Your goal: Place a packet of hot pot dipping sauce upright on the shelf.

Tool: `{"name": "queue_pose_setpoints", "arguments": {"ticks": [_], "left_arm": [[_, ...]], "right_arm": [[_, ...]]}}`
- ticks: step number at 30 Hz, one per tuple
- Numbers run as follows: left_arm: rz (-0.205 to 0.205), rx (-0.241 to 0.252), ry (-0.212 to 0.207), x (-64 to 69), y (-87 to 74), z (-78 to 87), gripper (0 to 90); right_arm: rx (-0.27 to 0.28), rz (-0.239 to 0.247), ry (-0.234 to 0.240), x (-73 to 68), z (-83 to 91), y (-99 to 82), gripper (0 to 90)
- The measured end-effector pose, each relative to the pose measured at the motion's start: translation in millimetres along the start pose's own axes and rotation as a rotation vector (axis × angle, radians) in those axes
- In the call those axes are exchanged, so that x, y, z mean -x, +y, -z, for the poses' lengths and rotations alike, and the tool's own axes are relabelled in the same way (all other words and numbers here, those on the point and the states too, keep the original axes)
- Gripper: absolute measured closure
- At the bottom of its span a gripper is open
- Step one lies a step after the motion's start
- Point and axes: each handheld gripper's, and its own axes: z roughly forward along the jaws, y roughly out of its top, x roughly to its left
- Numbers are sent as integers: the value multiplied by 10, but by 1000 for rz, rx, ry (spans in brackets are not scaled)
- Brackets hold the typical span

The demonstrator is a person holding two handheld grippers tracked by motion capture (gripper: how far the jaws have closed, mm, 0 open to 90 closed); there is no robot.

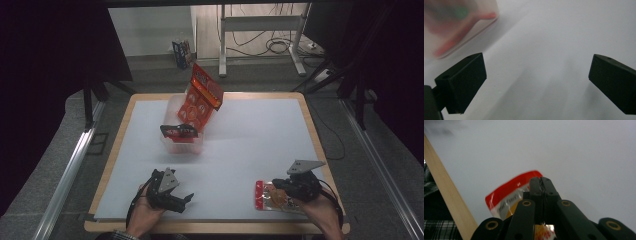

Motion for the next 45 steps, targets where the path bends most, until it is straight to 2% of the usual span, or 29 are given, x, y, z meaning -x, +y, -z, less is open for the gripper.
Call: {"name": "queue_pose_setpoints", "arguments": {"ticks": [4, 13, 17, 20, 25, 29, 34, 38, 45], "left_arm": [[-1, -2, 0, 3, 0, -3, 11], [-9, -3, 3, 12, 4, -7, 13], [-11, -5, 0, 16, 5, -12, 13], [-13, -5, 1, 20, 6, -12, 13], [-16, -7, 2, 27, 7, -14, 13], [-20, -9, 1, 29, 9, -18, 13], [-25, -11, 1, 36, 12, -22, 13], [-31, -15, 1, 47, 17, -31, 13], [-37, -18, 3, 62, 21, -43, 14]], "right_arm": [[-12, -49, 0, 34, 80, -163, 877], [-64, -123, -86, 110, 249, -523, 883], [-56, -164, -145, 151, 352, -637, 883], [-80, -197, -209, 195, 401, -719, 884], [-123, -252, -275, 280, 398, -814, 884], [-140, -284, -276, 332, 351, -829, 884], [-110, -328, -233, 347, 319, -820, 885], [-110, -348, -236, 331, 284, -784, 886], [-110, -331, -194, 267, 148, -659, 886]]}}
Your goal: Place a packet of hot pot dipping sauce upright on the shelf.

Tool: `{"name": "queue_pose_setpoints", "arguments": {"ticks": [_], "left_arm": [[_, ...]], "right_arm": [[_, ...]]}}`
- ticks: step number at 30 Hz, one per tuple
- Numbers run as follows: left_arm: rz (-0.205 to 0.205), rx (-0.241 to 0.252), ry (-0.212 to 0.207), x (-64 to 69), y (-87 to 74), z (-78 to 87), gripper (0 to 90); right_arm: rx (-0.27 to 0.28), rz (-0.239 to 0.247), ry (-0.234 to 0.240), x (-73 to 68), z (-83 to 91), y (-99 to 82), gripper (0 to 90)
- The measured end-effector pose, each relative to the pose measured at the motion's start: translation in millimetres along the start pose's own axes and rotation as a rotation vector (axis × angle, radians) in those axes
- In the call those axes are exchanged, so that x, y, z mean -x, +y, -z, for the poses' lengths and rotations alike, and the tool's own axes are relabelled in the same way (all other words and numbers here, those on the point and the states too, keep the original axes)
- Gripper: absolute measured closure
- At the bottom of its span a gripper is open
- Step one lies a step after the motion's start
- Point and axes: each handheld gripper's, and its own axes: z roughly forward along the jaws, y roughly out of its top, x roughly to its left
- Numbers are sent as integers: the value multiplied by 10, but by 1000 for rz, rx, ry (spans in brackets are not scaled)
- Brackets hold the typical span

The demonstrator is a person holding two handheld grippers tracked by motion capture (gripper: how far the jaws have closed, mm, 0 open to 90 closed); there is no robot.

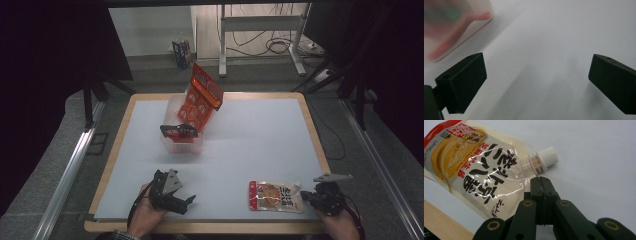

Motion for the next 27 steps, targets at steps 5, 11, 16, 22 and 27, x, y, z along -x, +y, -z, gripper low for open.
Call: {"name": "queue_pose_setpoints", "arguments": {"ticks": [5, 11, 16, 22, 27], "left_arm": [[-3, -1, 0, 6, 4, -3, 14], [-10, -5, -2, 10, 14, -8, 14], [-8, -4, -5, 24, 23, -11, 14], [-5, -7, -23, 47, 42, -6, 14], [11, 6, -50, 72, 80, -12, 39]], "right_arm": [[-3, 21, 33, -139, -101, 101, 886], [-9, 66, 67, -353, -239, 243, 886], [-9, 135, 112, -611, -400, 387, 886], [-15, 206, 132, -802, -492, 478, 885], [3, 208, 135, -744, -445, 446, 862]]}}
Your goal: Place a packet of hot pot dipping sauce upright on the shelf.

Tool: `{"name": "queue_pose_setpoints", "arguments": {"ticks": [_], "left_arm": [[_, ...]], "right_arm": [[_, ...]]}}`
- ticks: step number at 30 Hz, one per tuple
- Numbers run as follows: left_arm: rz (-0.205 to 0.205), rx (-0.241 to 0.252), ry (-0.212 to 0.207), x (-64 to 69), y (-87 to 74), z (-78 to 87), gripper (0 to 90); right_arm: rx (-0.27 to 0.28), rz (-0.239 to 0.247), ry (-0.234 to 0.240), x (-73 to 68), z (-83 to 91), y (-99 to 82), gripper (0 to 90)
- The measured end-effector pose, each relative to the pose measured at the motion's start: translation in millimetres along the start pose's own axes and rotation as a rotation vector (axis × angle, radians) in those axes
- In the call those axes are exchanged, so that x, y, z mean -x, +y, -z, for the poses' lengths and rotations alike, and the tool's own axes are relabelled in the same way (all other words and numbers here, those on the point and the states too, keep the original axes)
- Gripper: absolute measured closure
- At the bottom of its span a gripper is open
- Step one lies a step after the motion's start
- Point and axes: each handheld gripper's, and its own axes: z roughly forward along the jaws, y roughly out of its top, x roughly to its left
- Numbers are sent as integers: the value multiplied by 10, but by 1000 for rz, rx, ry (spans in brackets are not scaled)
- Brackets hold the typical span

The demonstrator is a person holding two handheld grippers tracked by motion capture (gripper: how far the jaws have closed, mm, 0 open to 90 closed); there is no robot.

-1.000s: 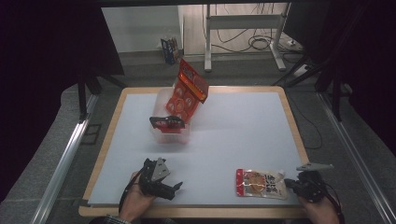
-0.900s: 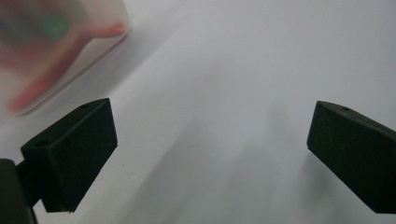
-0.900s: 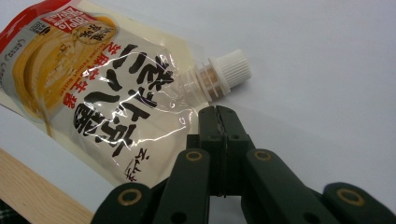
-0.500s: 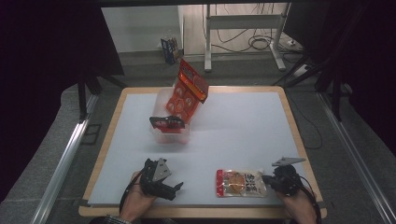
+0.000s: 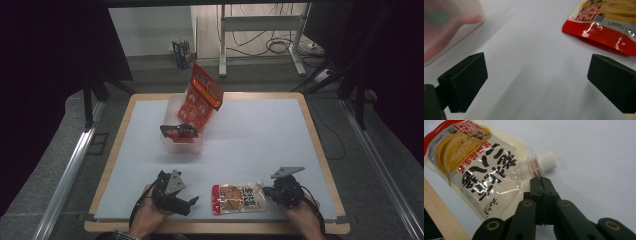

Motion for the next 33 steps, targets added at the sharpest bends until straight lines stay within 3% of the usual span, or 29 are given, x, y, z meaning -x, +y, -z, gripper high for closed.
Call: {"name": "queue_pose_setpoints", "arguments": {"ticks": [2, 7, 21, 27, 32, 33], "left_arm": [[-3, 6, -9, 18, 22, -8, 62], [3, 30, -82, 71, 85, -44, 180], [-24, 83, -247, 219, 281, -175, 618], [-47, 75, -292, 285, 375, -325, 828], [-50, 59, -312, 366, 407, -449, 895], [-69, 41, -310, 367, 410, -464, 895]], "right_arm": [[13, 6, -14, 5, 32, -1, 837], [29, 26, -32, 19, 62, -15, 759], [76, 34, -44, 73, 144, -36, 584], [84, 31, -34, 100, 156, -49, 507], [90, 33, -31, 110, 173, -58, 476], [93, 32, -30, 110, 179, -60, 472]]}}
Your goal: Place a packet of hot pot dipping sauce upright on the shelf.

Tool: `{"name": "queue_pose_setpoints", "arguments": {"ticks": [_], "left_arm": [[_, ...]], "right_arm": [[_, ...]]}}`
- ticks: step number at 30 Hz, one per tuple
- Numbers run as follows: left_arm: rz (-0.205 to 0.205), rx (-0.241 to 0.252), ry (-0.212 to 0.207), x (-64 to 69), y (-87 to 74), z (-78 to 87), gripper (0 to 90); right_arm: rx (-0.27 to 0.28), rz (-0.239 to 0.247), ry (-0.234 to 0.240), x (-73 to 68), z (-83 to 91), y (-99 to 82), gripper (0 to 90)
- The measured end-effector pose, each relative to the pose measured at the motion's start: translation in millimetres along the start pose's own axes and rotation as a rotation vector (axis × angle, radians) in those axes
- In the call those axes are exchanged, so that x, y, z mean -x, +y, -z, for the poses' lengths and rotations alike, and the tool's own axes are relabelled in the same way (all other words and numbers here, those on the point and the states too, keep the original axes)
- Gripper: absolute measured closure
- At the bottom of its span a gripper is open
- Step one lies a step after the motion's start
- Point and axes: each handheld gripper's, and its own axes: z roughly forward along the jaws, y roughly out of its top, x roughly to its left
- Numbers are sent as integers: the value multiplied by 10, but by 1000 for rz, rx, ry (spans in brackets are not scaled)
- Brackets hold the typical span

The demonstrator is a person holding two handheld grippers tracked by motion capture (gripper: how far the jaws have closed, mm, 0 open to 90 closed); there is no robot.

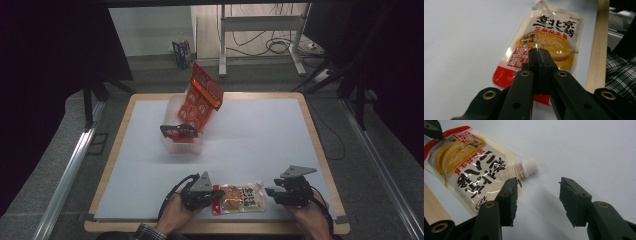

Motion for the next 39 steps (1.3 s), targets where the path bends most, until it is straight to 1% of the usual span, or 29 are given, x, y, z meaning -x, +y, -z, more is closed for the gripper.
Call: {"name": "queue_pose_setpoints", "arguments": {"ticks": [1, 2, 3, 4, 5, 6, 7, 8, 11, 14, 15, 17, 18, 19, 21, 22, 24, 27, 28, 31, 34, 36, 39], "left_arm": [[18, 4, -2, 12, -7, -29, 896], [13, -5, -4, 1, -15, -31, 896], [34, 4, -12, -2, -23, -41, 896], [41, -1, -18, -10, -27, -45, 897], [27, -15, -12, -17, -35, -40, 897], [31, -13, -4, -8, -43, -49, 898], [28, -21, -4, -19, -54, -47, 899], [43, -24, -2, -28, -65, -50, 899], [32, -43, 14, -28, -85, -56, 900], [30, -45, 37, 11, -89, -74, 900], [19, -53, 41, 11, -93, -70, 900], [18, -60, 41, 6, -99, -62, 900], [31, -50, 42, 14, -103, -66, 900], [31, -51, 42, 14, -108, -61, 900], [19, -63, 44, 7, -114, -45, 900], [30, -54, 45, 17, -119, -47, 900], [27, -56, 47, 19, -123, -40, 900], [26, -60, 50, 24, -125, -34, 900], [13, -72, 52, 18, -124, -24, 900], [12, -73, 54, 21, -124, -23, 900], [19, -72, 53, 21, -124, -24, 900], [17, -73, 54, 22, -124, -23, 900], [17, -73, 54, 22, -124, -23, 900]], "right_arm": [[1, -3, 1, -2, 6, -2, 467], [3, -1, 0, 0, 9, -4, 462], [5, -1, 2, 1, 12, -7, 457], [5, -3, 7, 1, 13, -10, 449], [3, -5, 12, 1, 16, -13, 441], [2, -8, 14, -2, 16, -15, 434], [0, -9, 16, -6, 18, -16, 427], [0, -12, 17, -13, 22, -17, 421], [5, -3, 26, -27, 40, -24, 408], [11, -1, 41, -46, 60, -29, 396], [15, -2, 49, -55, 67, -30, 390], [18, 1, 66, -76, 78, -29, 379], [17, 4, 72, -89, 77, -28, 371], [15, 11, 79, -98, 69, -28, 363], [7, 15, 95, -125, 43, -31, 352], [0, 14, 101, -135, 33, -31, 346], [-10, 12, 120, -160, -8, -32, 337], [-20, 0, 145, -178, -62, -30, 318], [-20, -1, 143, -185, -79, -27, 311], [-20, -11, 151, -179, -119, -7, 292], [-21, -45, 173, -148, -181, 17, 271], [-27, -74, 198, -128, -220, 35, 266], [-30, -103, 240, -122, -270, 49, 270]]}}
